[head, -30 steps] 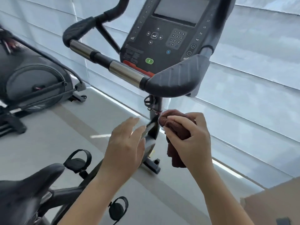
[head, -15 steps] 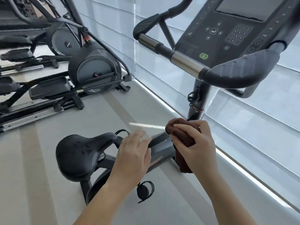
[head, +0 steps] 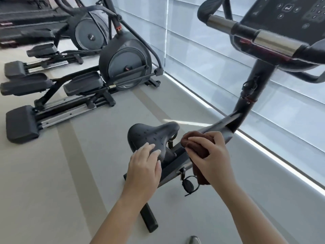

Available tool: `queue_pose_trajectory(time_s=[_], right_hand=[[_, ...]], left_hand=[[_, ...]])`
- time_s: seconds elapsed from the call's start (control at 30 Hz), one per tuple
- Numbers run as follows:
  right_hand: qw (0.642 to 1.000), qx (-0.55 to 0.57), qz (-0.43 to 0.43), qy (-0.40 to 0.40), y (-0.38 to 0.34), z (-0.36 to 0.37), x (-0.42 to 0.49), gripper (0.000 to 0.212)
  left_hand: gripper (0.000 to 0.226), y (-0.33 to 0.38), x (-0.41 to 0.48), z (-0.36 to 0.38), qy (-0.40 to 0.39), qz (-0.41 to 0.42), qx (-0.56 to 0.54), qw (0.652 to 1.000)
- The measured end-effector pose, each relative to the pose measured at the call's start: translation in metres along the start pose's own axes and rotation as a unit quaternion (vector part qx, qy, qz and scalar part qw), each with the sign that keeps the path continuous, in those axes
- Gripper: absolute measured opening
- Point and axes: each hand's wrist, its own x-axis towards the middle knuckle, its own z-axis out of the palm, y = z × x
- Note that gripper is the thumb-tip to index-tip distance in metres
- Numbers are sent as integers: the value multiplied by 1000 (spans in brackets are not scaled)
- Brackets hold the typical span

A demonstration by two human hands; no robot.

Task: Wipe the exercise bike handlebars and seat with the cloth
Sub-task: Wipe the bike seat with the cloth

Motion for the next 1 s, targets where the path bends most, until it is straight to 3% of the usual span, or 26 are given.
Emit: queue_pose_trajectory(time_s=[0.33, 0.6, 0.87, 1.0], right_hand=[[999, -15, 44, 5, -12, 73, -27, 25], [991, 29, 133, -1, 43, 129, 37, 22], [987, 6, 154, -34, 98, 171, 121, 21], [990, -15, 136, -32, 93, 189, 106, 17]], left_hand=[[29, -75, -7, 6, -54, 10, -11, 998], [56, -122, 49, 53, -129, -10, 29, 991], [76, -168, 100, 87, -251, 75, 99, 960], [83, -182, 114, 92, -296, 98, 78, 947]])
